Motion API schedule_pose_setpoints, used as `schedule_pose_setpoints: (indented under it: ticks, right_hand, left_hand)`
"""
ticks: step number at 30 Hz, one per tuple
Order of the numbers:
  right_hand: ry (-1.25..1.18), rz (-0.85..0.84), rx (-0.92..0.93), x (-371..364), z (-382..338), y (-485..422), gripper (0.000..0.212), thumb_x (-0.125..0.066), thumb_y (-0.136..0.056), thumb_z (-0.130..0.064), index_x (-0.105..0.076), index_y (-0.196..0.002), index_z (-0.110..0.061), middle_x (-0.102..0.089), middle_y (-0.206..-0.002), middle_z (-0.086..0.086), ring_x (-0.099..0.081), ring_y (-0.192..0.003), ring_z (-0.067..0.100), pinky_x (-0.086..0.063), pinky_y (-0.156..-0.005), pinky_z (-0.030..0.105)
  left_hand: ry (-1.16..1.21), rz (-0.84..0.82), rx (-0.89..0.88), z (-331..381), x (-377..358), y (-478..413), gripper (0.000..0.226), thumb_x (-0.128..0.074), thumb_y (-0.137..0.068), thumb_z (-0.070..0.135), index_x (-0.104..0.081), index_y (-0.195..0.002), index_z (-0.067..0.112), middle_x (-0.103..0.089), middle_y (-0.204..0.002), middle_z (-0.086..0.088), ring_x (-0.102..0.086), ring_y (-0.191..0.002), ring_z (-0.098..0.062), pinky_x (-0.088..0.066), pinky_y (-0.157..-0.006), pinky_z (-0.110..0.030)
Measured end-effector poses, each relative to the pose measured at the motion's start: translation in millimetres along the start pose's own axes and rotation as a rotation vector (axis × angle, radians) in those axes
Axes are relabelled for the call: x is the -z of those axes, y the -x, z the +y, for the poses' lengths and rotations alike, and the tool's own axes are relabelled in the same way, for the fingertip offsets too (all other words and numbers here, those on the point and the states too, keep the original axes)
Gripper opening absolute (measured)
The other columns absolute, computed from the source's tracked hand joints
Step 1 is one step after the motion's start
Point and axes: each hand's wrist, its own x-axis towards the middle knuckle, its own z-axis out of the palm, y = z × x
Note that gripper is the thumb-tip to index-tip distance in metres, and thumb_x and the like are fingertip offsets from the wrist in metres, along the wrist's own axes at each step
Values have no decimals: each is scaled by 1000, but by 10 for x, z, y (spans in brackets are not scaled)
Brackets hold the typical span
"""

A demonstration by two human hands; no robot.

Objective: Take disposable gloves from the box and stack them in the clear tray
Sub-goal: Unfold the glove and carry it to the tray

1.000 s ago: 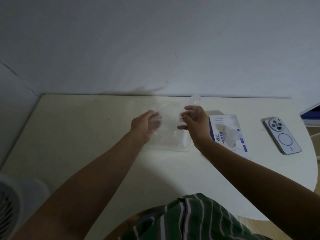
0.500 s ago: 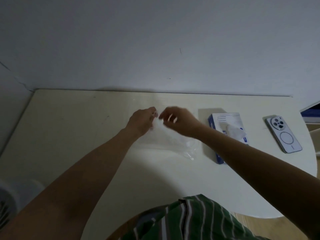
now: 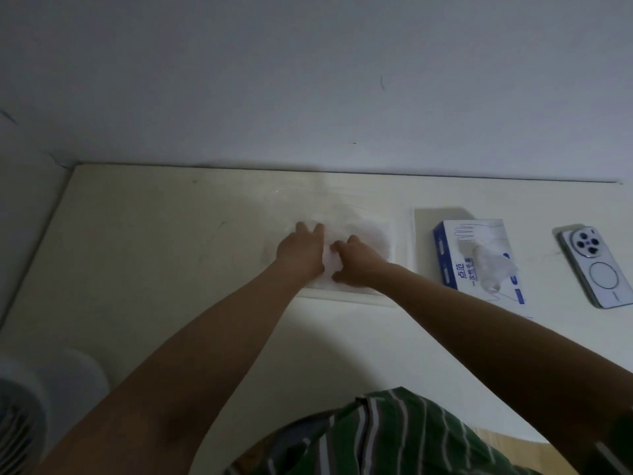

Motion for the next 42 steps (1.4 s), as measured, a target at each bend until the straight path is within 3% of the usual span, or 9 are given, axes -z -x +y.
schedule_pose_setpoints:
  ticks: [5,13,17,20,24,30,36,39,42]
  right_hand:
    - [31,-80,-71,-1,134,-69,106,-74,-83,-30,4,-155,-17,-15,-152,25,-41,-131,40,-43,-102,40]
    - [35,-130,-185,-125,220,-125,120,-73,-84,-30,26,-150,-19,8,-155,29,-8,-145,46,-33,-109,44]
    - [65,-143,-160,-68,194,-83,116,-72,-85,-33,20,-152,-12,0,-154,31,-14,-143,46,-32,-110,44]
    - [150,-112,-71,63,155,34,93,-72,-85,-31,-12,-152,-7,-28,-146,26,-37,-133,39,-41,-104,40]
    - [157,180,154,319,102,256,32,-60,-90,-20,-59,-120,-8,-54,-114,11,-57,-103,27,-49,-81,32]
    - [-177,614,160,821,636,678,19,-54,-89,-17,-72,-96,-13,-67,-93,3,-61,-82,22,-50,-73,34]
    - [-263,722,-139,764,1693,1030,26,-58,-92,-40,-61,-106,-18,-62,-100,-1,-57,-83,14,-49,-71,31]
    - [-241,543,-349,609,2080,1178,60,-60,-81,-65,-49,-113,-15,-50,-101,-3,-55,-91,17,-51,-76,35]
    - [-254,358,-355,464,2270,1252,44,-65,-84,-55,-52,-88,-13,-58,-82,0,-57,-67,13,-44,-56,22]
  left_hand:
    - [70,-248,105,-139,-159,-134,113,-77,-79,26,9,-153,26,-7,-150,-23,-46,-125,-42,-44,-97,-42]
    - [127,-266,231,-129,-252,-227,120,-75,-82,22,25,-148,9,-13,-153,-25,-38,-134,-39,-38,-105,-41]
    - [43,-320,191,-107,-150,-173,128,-79,-78,30,25,-146,0,-7,-155,-29,-34,-137,-40,-35,-107,-41]
    - [-45,-189,176,-13,-25,-101,95,-67,-88,32,-5,-150,-5,-38,-143,-24,-47,-127,-36,-42,-98,-39]
    - [-111,152,70,248,224,-41,26,-53,-91,23,-58,-111,7,-63,-104,-11,-62,-94,-29,-41,-68,-31]
    - [216,470,-9,894,460,3,15,-47,-95,24,-59,-96,15,-61,-82,0,-55,-74,-22,-39,-63,-30]
    - [441,315,-195,1711,368,0,12,-51,-91,24,-61,-93,18,-60,-79,5,-59,-81,-22,-43,-68,-29]
    - [433,153,-234,2052,160,-28,12,-57,-90,23,-61,-100,19,-64,-91,2,-61,-88,-22,-44,-72,-29]
    - [298,-29,-244,2259,-90,-64,38,-63,-89,31,-50,-121,14,-63,-112,-5,-61,-97,-25,-48,-80,-34]
